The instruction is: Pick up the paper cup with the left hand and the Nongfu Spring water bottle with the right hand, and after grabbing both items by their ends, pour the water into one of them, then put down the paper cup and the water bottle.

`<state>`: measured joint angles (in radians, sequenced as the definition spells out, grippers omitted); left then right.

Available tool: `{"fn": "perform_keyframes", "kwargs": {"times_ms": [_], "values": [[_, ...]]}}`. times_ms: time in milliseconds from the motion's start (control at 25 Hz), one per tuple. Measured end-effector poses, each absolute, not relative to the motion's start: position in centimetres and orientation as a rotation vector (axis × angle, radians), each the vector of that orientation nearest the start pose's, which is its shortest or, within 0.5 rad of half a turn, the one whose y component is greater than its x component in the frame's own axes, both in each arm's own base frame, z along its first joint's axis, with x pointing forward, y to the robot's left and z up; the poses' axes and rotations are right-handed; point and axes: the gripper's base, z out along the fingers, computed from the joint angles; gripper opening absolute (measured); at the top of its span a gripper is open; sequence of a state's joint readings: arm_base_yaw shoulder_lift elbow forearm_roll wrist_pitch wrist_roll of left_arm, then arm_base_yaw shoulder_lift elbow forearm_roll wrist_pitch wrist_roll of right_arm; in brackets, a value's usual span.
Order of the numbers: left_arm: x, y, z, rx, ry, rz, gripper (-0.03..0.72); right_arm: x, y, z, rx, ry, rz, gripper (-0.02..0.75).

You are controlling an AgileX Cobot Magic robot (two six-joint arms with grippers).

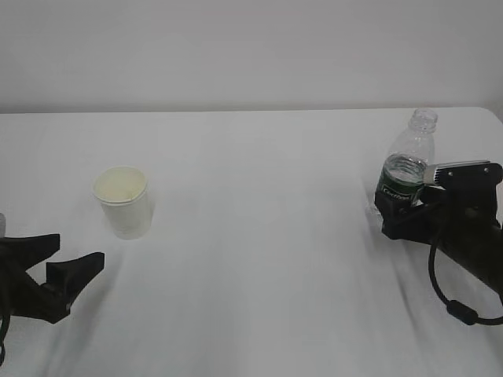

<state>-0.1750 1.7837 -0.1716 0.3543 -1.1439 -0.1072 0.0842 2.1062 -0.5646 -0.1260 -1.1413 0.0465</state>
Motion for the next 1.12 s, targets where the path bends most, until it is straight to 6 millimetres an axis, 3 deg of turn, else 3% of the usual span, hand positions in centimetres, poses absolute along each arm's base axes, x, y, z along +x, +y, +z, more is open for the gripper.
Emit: {"fn": "perform_keyframes", "kwargs": {"times_ms": [280,880,1120], "values": [[20.2,-6.5,10.7,0.426,1.93,-0.403,0.587,32.6,3.8,7.8,-0.163,1.832,0.16,0.629],[20.4,-6.5,10.8,0.426,1.922,-0.402,0.587,33.4,3.8,8.3,-0.16,1.8,0.158,0.627],[20.4,-6.6,10.8,0.435,1.921,-0.408,0.587,33.2,3.8,6.1,-0.16,1.863,0.161,0.622]]}}
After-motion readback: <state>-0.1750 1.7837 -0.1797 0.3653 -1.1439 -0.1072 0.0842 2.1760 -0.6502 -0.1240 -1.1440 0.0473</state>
